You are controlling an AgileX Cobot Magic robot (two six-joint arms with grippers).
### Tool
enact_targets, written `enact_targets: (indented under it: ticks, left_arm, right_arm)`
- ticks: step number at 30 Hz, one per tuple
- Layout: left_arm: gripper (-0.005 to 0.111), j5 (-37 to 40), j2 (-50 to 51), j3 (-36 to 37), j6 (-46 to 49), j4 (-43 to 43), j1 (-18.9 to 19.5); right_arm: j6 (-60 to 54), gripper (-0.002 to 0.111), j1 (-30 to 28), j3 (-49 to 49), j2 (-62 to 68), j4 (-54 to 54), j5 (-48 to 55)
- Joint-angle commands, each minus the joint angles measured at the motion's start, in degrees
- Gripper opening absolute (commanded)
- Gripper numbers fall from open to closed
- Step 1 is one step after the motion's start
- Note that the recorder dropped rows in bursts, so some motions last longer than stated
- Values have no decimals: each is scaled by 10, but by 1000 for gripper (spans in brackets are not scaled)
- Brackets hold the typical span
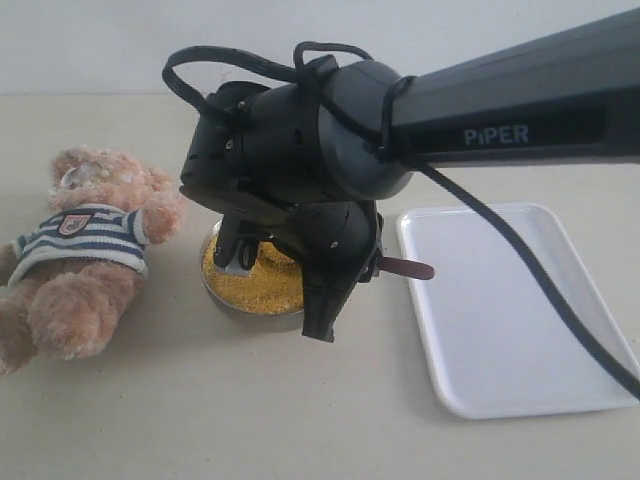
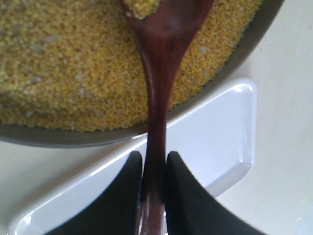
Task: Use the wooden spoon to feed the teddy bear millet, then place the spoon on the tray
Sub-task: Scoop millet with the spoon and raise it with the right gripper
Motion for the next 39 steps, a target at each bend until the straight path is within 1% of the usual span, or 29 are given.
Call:
enact_targets:
  ticks: [1, 19, 32, 39]
  left_arm:
    - [4, -6, -2, -2, -3, 1, 2]
    - [4, -7, -2, -2, -3, 1, 2]
    - [4, -6, -2, -2, -3, 1, 2]
    - [4, -6, -2, -2, -3, 1, 2]
  right_arm:
    - [4, 0, -3, -3, -1, -10, 1]
    - [4, 0, -3, -3, -1, -20, 1]
    - [4, 0, -3, -3, -24, -2, 1]
    - [-27, 0, -8, -6, -42, 52, 1]
